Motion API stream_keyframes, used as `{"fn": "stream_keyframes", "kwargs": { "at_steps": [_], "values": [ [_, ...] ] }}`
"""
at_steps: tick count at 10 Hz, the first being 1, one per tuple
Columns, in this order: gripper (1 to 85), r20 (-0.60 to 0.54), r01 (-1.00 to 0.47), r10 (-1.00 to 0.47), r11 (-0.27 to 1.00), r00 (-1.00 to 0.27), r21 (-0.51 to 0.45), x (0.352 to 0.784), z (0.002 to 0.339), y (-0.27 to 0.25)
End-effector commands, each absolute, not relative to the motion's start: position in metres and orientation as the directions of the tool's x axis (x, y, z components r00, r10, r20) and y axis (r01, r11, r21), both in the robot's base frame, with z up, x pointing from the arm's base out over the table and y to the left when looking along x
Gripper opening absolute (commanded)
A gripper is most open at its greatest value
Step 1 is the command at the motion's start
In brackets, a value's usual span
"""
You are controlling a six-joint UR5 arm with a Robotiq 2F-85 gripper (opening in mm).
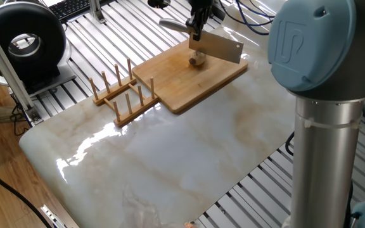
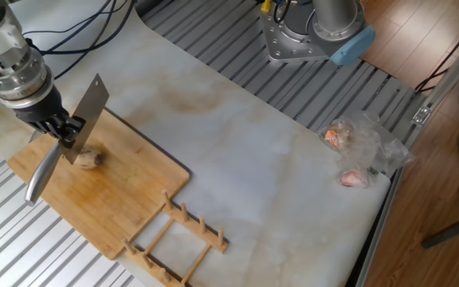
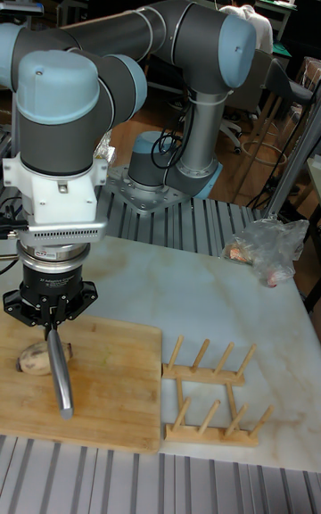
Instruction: Slice the lotus root
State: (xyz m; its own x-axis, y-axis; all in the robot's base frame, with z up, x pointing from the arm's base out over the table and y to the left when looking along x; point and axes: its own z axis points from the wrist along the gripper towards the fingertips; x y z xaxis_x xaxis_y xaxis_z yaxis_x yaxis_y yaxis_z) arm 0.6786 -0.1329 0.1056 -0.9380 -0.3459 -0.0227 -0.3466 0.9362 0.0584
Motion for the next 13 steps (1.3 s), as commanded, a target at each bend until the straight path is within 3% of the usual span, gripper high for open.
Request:
{"fn": "stream_keyframes", "kwargs": {
  "at_steps": [1, 13],
  "values": [
    [1.3, -0.038, -0.345, -0.343, 0.936, -0.939, 0.068, 0.6816, 0.1065, -0.1302],
    [1.3, -0.044, -0.352, -0.35, 0.935, -0.936, 0.041, 0.6906, 0.101, -0.1373]
  ]
}}
